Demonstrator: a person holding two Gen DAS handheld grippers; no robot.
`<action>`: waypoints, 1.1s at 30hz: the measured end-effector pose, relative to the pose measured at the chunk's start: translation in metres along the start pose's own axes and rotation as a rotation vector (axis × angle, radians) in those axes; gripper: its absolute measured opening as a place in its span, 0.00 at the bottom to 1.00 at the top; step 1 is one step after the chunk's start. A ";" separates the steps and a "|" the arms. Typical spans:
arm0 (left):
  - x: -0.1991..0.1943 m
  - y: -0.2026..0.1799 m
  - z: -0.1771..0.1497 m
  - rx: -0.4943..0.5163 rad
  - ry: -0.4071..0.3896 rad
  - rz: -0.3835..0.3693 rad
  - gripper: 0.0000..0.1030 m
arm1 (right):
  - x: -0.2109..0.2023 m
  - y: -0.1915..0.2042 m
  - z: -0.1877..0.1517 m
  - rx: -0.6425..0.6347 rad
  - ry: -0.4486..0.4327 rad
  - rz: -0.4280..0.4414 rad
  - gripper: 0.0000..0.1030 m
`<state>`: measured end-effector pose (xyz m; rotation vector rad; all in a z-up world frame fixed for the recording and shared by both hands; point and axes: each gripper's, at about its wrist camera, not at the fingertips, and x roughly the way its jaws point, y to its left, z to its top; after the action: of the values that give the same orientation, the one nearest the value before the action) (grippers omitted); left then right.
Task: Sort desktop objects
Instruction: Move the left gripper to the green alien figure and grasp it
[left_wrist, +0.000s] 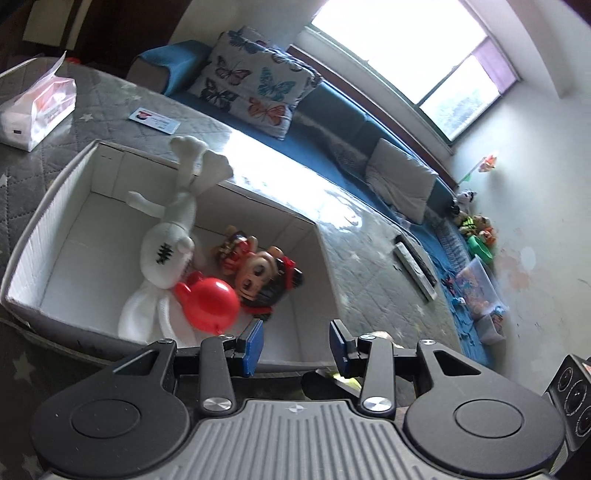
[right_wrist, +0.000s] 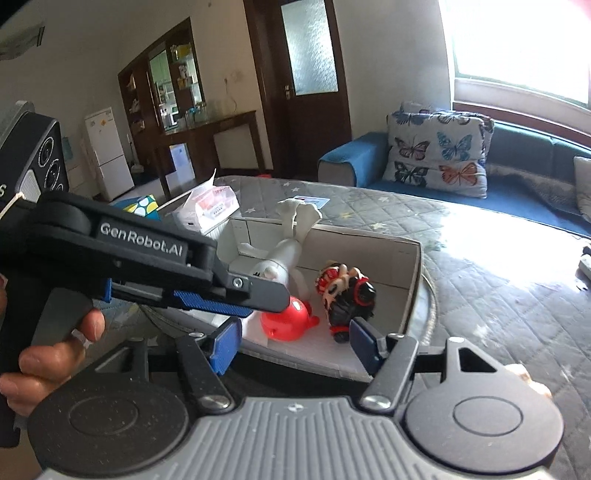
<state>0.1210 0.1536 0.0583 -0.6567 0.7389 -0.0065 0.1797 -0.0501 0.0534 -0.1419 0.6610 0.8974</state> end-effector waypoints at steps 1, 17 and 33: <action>-0.002 -0.004 -0.004 0.010 0.000 -0.009 0.40 | -0.008 -0.001 -0.006 0.005 -0.010 -0.005 0.65; 0.038 -0.036 -0.059 0.091 0.102 -0.075 0.40 | -0.041 -0.038 -0.076 0.106 -0.014 -0.153 0.82; 0.080 -0.031 -0.062 0.008 0.115 -0.077 0.40 | -0.011 -0.063 -0.087 0.157 0.000 -0.125 0.83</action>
<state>0.1482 0.0761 -0.0082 -0.6810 0.8229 -0.1189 0.1814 -0.1307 -0.0189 -0.0421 0.7120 0.7228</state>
